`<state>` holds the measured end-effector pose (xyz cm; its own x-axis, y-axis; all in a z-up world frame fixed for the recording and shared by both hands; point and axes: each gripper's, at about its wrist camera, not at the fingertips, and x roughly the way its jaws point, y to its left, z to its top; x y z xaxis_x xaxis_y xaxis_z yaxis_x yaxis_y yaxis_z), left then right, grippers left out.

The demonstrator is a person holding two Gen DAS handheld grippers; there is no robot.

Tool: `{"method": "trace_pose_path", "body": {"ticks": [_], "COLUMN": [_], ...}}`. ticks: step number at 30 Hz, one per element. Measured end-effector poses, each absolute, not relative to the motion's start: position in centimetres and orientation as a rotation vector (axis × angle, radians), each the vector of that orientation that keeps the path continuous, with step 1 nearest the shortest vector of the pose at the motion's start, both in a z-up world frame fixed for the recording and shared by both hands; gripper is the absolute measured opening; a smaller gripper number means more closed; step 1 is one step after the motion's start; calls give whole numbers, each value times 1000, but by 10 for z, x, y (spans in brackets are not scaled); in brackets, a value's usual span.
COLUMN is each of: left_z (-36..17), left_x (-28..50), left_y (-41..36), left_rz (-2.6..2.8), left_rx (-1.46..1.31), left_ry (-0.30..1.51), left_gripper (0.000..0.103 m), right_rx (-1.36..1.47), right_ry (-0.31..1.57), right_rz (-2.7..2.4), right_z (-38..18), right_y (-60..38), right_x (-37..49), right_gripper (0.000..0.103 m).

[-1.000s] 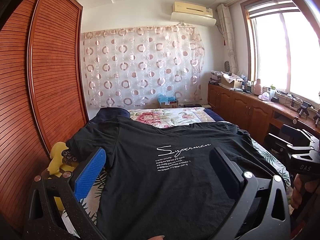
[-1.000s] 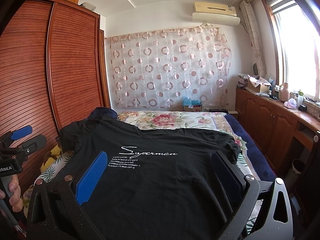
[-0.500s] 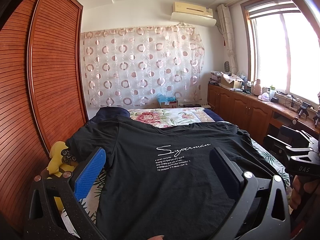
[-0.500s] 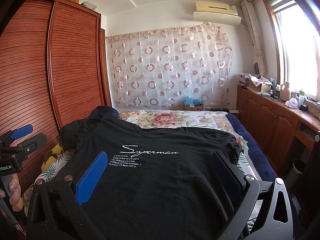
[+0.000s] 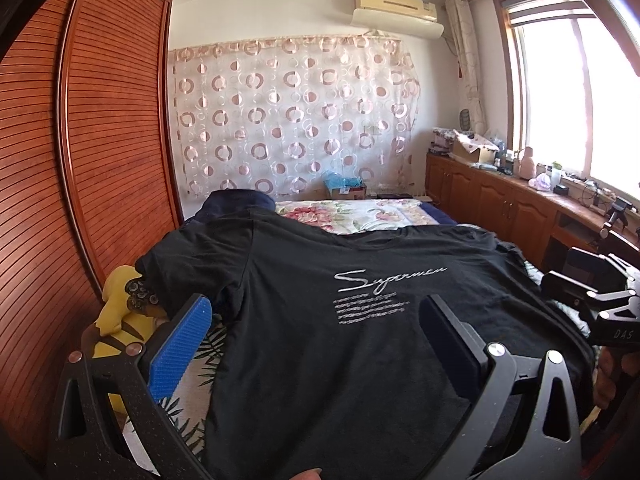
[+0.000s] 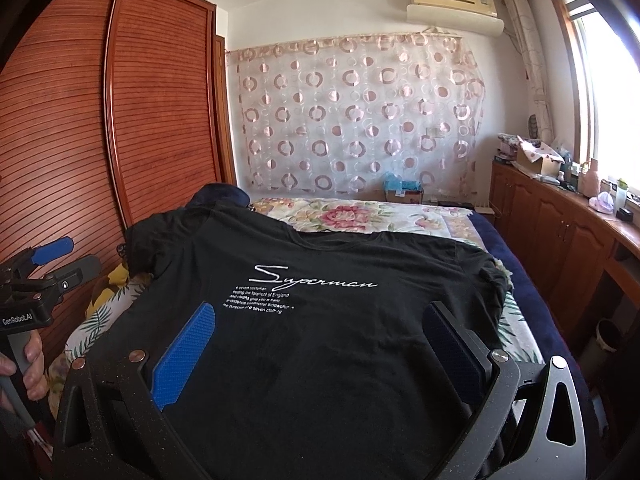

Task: Fold small clothes

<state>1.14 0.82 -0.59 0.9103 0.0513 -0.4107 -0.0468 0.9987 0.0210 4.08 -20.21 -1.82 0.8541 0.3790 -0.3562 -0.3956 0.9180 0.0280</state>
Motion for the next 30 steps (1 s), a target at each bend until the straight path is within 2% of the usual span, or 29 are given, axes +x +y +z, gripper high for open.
{"method": "trace_pose_path", "body": {"ticks": [10, 22, 25, 28, 30], "left_z": [-34, -38, -40, -40, -42], "left_x": [42, 96, 110, 121, 130], "left_y": [57, 137, 156, 173, 183], "left_rz": [61, 98, 94, 76, 77], "left_rx": [-8, -13, -31, -70, -93], "left_ry": [500, 593, 613, 619, 623], "left_gripper": [103, 101, 92, 77, 57], "right_rx": [-64, -64, -67, -77, -84], "right_ry": [440, 455, 456, 457, 458], "right_rz": [479, 565, 580, 592, 597], "right_z": [-32, -30, -34, -35, -34], "right_y": [-194, -187, -187, -186, -184], "right_x": [88, 124, 126, 126, 127], "right_gripper": [103, 103, 103, 103, 103]}}
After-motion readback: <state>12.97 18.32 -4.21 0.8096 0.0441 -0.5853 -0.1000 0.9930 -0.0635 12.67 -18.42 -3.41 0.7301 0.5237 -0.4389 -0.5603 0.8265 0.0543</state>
